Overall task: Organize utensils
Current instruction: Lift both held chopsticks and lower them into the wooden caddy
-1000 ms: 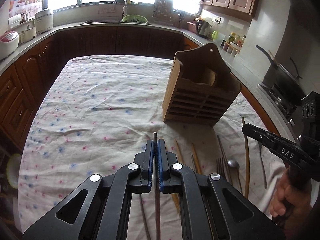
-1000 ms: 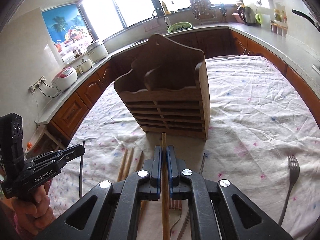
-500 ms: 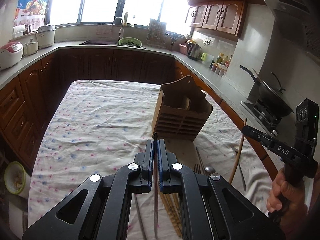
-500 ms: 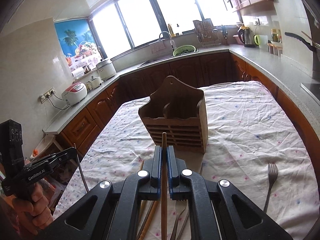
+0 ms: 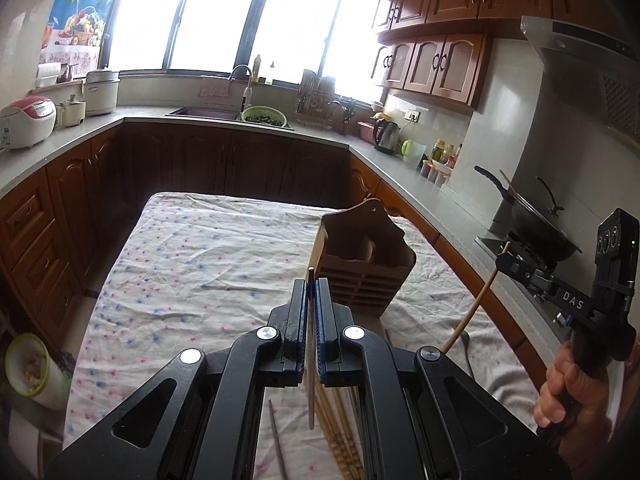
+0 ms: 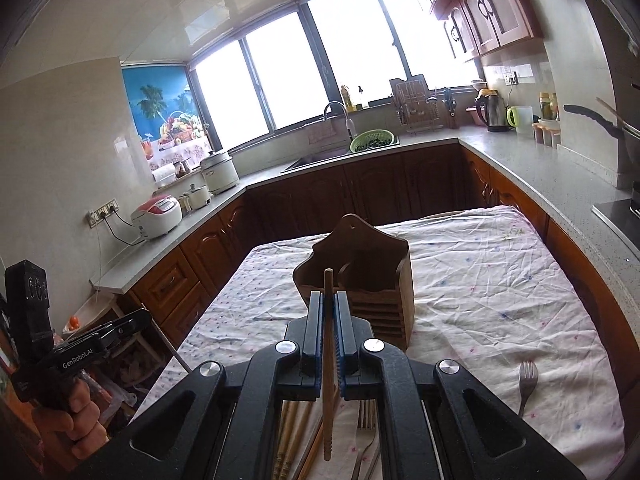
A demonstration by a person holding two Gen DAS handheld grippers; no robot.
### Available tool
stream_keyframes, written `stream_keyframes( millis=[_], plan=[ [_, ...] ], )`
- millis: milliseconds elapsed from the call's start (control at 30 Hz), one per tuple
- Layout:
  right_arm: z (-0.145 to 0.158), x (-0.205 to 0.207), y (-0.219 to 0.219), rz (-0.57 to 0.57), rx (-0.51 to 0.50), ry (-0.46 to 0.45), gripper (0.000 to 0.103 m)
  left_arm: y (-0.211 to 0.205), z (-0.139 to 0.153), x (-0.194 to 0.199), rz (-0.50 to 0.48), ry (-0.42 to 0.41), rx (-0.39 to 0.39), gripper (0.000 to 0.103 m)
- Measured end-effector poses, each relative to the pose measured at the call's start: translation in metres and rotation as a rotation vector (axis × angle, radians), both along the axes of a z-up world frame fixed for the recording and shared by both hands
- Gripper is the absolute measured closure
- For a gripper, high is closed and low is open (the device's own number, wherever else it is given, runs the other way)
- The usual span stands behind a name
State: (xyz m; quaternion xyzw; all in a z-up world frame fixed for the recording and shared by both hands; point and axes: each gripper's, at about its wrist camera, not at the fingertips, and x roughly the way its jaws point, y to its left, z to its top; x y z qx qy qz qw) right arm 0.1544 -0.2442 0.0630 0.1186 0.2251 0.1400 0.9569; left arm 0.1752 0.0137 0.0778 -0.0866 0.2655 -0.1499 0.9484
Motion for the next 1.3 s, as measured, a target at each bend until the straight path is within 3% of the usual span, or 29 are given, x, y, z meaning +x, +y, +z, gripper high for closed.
stream_keyframes(
  millis=[500,900,1067,1300],
  plan=[
    [0.024,0.031,-0.025,-0.067,0.058,-0.08,0.098,-0.004,0.033,0.031,0.005,-0.071,-0.029,0.1],
    [0.075,0.087,-0.044,-0.181,0.076,-0.237,0.098,-0.027,0.091,0.107,0.031,-0.206,-0.098,0.1],
    [0.058,0.119,-0.048,-0.217,0.084,-0.218,0.098,-0.036,0.078,0.152,0.059,-0.181,-0.158,0.1],
    [0.009,0.143,-0.056,-0.25,0.143,-0.18,0.098,-0.045,0.021,0.198,0.134,-0.074,-0.241,0.1]
  ],
)
